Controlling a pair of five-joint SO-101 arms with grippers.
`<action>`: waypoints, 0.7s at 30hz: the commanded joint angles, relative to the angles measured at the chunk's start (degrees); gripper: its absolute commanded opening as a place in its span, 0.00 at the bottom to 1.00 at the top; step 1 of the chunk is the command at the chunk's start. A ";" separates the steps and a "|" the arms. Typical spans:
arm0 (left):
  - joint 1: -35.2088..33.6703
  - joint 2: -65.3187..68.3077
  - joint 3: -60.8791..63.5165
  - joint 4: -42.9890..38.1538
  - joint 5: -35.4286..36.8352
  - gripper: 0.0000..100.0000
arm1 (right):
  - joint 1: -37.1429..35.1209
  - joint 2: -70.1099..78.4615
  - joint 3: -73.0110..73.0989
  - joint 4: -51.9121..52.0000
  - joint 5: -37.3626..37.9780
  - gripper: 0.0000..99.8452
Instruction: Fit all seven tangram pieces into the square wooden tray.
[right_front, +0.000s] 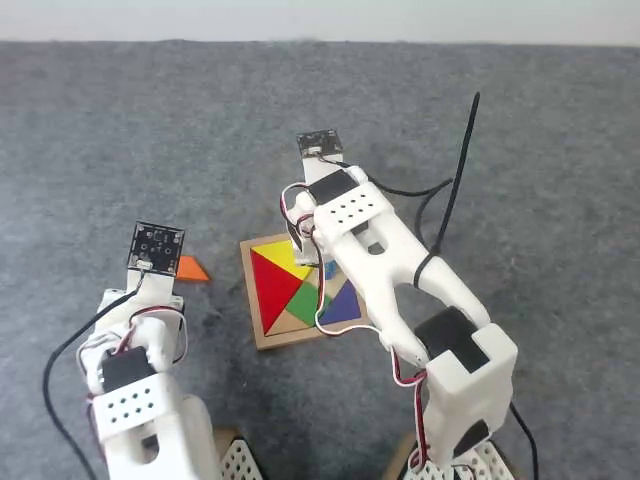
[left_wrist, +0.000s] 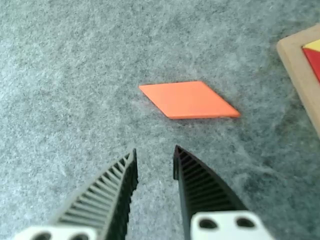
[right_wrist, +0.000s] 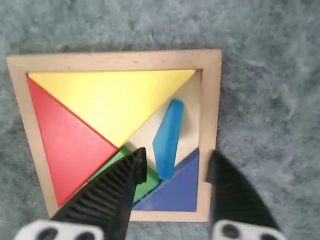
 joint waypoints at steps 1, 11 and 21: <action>0.09 -1.23 -1.01 0.09 -0.53 0.12 | 0.04 -0.84 -1.32 1.71 1.85 0.27; 0.09 -1.23 -1.01 0.09 -0.53 0.12 | 10.07 -5.49 -1.85 1.19 14.77 0.10; 0.09 -1.23 -1.01 0.09 -0.53 0.12 | 13.14 -8.48 -2.99 5.14 21.80 0.01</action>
